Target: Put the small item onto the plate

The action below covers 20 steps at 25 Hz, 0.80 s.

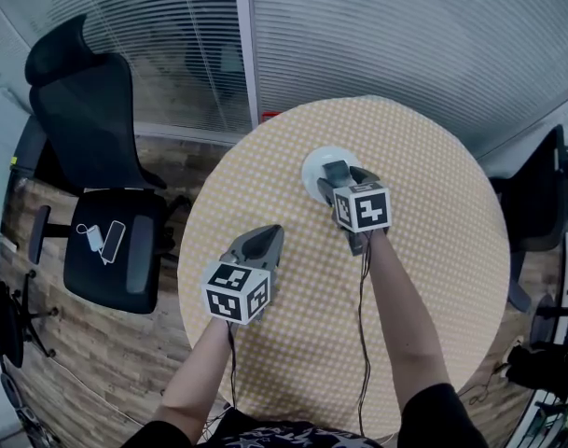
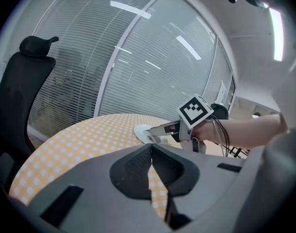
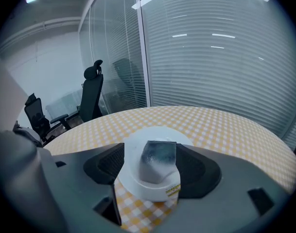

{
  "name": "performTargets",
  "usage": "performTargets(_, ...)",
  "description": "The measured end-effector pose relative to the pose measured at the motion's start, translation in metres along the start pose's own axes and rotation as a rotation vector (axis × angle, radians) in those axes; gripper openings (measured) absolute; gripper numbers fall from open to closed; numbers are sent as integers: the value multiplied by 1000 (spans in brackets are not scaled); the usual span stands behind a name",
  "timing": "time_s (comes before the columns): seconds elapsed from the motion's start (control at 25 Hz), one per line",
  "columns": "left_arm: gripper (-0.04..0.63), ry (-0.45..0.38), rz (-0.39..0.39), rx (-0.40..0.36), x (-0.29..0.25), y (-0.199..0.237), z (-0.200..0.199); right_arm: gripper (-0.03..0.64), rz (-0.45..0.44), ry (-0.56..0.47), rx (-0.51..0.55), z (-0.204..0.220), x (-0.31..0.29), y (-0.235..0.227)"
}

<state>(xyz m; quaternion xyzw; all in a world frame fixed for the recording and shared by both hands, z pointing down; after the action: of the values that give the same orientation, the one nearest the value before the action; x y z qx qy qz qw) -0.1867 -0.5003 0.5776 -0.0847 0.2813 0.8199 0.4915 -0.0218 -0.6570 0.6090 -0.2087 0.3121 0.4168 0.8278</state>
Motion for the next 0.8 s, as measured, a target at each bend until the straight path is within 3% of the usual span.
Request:
performTargets(0.4, 8, -52, 22, -44, 29, -28, -23, 316, -4, -162, -16, -3, 79, 34)
performTargets(0.44, 8, -58, 26, -49, 35, -33, -25, 300, 3, -192, -14, -3, 90, 38)
performTargets(0.52, 8, -69, 32, -62, 46, -44, -28, 137, 46, -257, -8, -3, 115, 45)
performTargets(0.56, 8, -75, 35, -70, 52, -51, -30, 106, 70, -285, -3, -2, 128, 48)
performTargets(0.8, 8, -106, 43, -99, 90, -83, -34, 57, 68, -367, -21, 15, 190, 72)
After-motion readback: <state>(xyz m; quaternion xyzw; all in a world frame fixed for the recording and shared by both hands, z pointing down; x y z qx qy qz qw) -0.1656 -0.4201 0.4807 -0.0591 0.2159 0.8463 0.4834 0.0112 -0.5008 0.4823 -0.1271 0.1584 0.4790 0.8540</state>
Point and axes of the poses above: the fingertips, and each gripper's own axes: x backward along the fingers, y to its left, z out of its underside, the point moved 7 cm from there along x, backward along the fingers
